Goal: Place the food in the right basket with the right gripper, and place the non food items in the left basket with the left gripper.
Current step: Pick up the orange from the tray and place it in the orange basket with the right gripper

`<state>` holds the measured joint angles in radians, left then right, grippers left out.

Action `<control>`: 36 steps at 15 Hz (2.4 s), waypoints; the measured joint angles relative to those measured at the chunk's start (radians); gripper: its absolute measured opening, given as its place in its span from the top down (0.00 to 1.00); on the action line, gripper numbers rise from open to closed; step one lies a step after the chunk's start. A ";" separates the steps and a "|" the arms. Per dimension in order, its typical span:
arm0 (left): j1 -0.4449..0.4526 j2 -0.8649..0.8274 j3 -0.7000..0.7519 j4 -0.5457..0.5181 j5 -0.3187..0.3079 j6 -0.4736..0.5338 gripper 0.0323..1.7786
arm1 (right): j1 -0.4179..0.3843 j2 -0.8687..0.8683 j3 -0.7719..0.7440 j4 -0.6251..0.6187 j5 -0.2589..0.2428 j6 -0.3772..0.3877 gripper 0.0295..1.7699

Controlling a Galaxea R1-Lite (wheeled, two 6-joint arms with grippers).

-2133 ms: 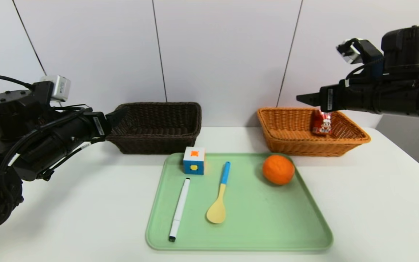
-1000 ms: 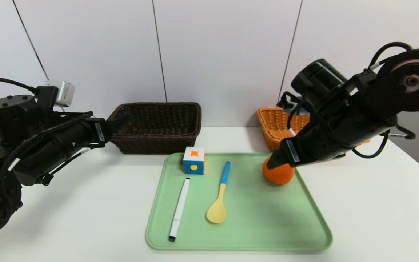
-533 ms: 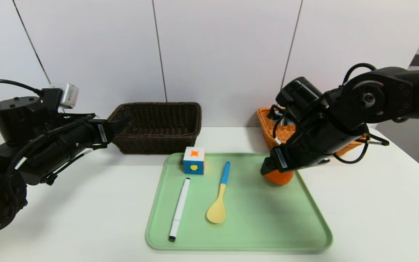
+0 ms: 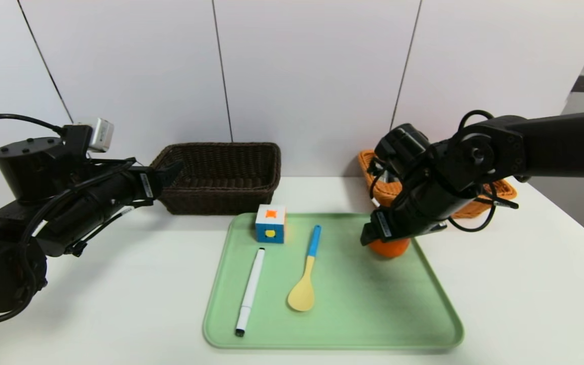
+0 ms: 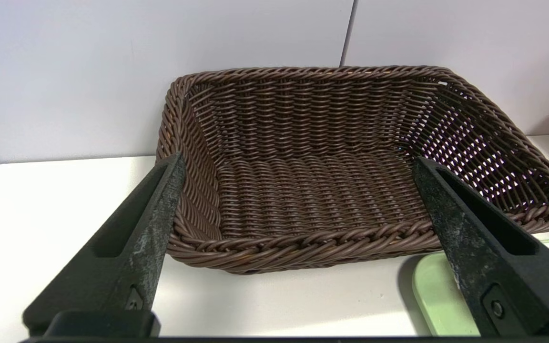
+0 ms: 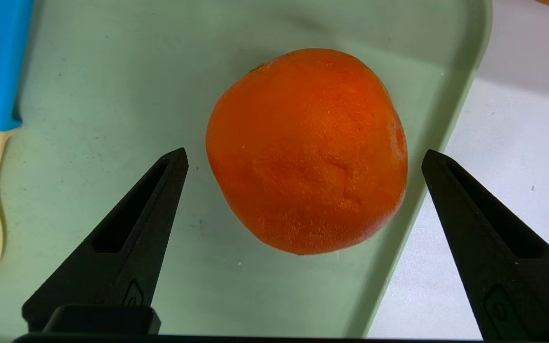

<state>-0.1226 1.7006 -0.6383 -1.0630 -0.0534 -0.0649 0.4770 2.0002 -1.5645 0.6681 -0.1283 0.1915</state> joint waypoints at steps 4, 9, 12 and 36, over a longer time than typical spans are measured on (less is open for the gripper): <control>0.000 0.009 -0.001 -0.001 0.000 0.000 0.05 | 0.002 0.024 0.003 -0.009 0.001 -0.001 0.04; 0.000 0.016 -0.003 -0.012 0.000 0.003 0.05 | 0.003 0.029 0.039 -0.086 0.007 -0.039 0.04; 0.001 0.016 -0.002 -0.012 0.000 0.003 0.05 | 0.003 0.026 0.054 -0.086 0.007 -0.039 0.04; 0.003 0.003 -0.005 -0.032 -0.002 0.001 0.05 | 0.009 -0.348 0.102 -0.238 0.010 -0.112 0.35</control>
<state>-0.1198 1.7040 -0.6432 -1.0949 -0.0551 -0.0634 0.4862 1.6519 -1.4623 0.4304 -0.1187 0.0791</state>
